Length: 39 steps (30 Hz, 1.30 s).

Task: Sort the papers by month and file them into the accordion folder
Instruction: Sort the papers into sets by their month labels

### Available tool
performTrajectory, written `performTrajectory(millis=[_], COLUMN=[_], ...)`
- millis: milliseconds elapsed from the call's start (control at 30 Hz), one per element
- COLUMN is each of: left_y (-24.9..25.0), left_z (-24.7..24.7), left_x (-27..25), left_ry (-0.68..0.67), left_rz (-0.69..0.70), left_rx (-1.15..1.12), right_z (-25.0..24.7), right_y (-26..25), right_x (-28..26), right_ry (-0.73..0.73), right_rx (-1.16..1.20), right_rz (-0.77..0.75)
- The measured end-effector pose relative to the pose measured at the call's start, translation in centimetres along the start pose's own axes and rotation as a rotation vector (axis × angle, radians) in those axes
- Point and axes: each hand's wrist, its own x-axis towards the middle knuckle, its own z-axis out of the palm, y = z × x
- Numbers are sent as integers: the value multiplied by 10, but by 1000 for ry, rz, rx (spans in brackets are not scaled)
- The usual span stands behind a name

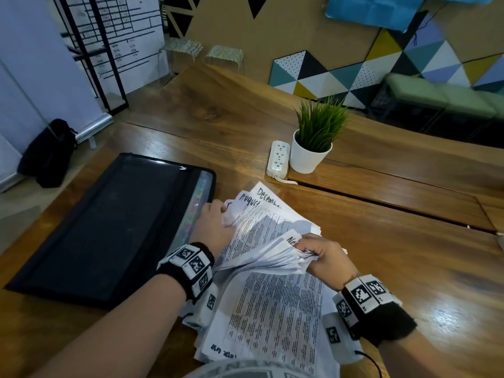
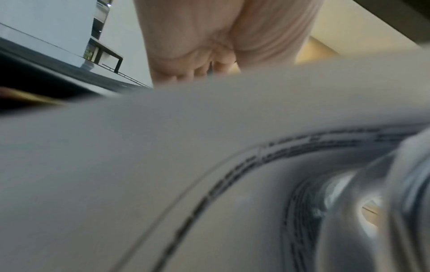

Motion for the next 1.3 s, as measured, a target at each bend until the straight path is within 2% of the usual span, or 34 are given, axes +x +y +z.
performTrajectory(millis=[100, 200, 267, 367, 467, 533, 600, 733, 833, 933, 1033, 1167, 1300], left_y=[1, -4, -6, -5, -10, -17, -25, -32, -39, -52, -57, -55, -48], left_z=[-8, -10, -11, -14, -19, -24, -33, -69, -102, -131, -157, -177, -169], left_x=[-9, -14, -16, -26, -29, -28, -23, -12, -1, 8, 7, -4, -10], left_ry=[18, 71, 37, -125, -177, -195, -136, 152, 297, 416, 521, 559, 475], left_rz=[64, 204, 248, 184, 89, 52, 24, -46, -81, -85, -94, -87, -94], left_rx=[-19, 40, 22, -31, 85, 53, -55, -288, -412, -475, -413, -340, -455], right_z=[1, 3, 3, 1, -1, -3, -5, -8, -4, 3, 4, -10, -35], right_y=[1, 1, 0, 0, 3, 5, 6, -1, -2, 3, 3, -6, -29], right_x=[2, 3, 4, 4, 3, 5, 7, 13, 21, 28, 27, 12, -16], right_ry=[12, 9, 6, -1, -5, -14, -30, -45, -45, -2, 116, 41, -59], right_rx=[-16, -23, -16, 2, -14, -35, -67, -120, -161, -267, -308, -262, -147], right_rz=[3, -1, 3, 18, -8, -13, -5, 6, 35, 65, -8, 22, 58])
